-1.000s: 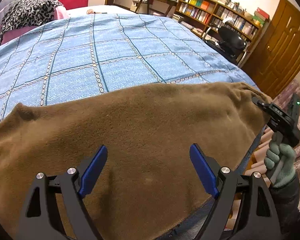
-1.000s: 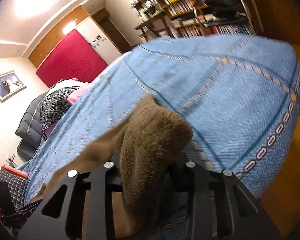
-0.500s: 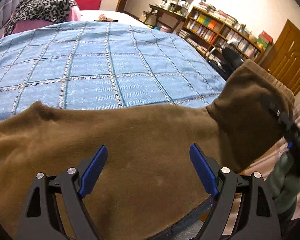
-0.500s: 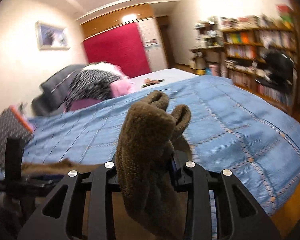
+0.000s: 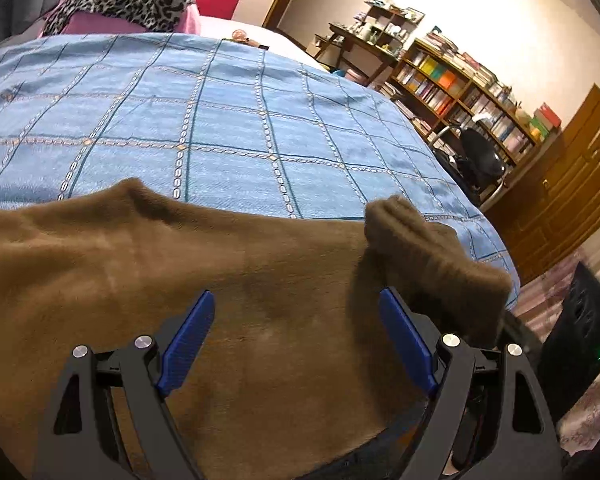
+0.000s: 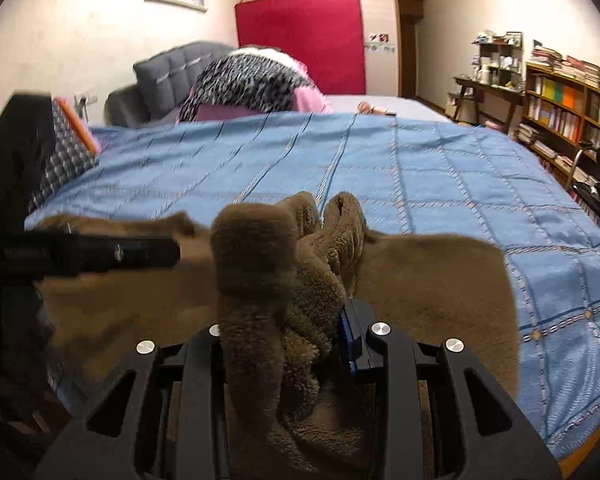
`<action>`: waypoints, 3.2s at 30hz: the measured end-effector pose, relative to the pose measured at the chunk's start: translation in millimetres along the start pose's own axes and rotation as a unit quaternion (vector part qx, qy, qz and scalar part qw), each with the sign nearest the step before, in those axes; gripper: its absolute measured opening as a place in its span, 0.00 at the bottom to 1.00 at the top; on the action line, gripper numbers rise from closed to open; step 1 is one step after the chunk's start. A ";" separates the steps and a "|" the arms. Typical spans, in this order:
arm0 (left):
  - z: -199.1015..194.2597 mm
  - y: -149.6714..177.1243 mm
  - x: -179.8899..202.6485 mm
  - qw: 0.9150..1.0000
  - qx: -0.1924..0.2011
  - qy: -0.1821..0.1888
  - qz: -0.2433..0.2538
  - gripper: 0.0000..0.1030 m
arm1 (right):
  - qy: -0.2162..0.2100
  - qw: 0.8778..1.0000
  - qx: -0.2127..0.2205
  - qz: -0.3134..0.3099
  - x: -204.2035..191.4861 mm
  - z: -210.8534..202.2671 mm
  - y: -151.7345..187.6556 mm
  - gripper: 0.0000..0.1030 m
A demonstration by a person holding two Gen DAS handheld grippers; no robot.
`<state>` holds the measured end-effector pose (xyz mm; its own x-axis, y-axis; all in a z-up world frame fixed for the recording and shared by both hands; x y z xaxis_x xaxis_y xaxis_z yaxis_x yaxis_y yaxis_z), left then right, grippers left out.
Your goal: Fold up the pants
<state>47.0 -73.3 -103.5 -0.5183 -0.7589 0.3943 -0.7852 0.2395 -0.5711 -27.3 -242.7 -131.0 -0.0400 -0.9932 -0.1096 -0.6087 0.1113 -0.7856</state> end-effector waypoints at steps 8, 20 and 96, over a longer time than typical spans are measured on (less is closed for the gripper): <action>4.7 3.8 -2.3 1.000 -0.016 0.016 -0.001 0.81 | -0.057 0.997 -0.037 0.024 6.4 8.6 19.5 0.48; 14.0 5.0 10.4 0.998 -0.041 0.042 -0.001 0.81 | -0.177 0.982 -0.043 0.049 -0.1 -15.4 16.1 0.65; -33.8 22.9 -110.7 0.990 -0.043 -0.131 -0.043 0.62 | -0.086 0.992 -0.082 0.039 3.0 34.9 19.8 0.67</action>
<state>74.9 36.7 -135.8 -0.3514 -0.9071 0.2316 -0.8539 0.2092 -0.4765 -11.8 -242.2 -168.1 0.0355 -0.9593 -0.2802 -0.7309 0.1663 -0.6619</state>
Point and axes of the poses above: each gripper's, at about its wrist camera, not at the fingertips, and z roughly the way its jaws point, x to its right, y to its underside, the point moved 2 cm from there along z, roughly the way its jaws point, and after that the axes turned 2 degrees about -y, right-handed, at the moved point
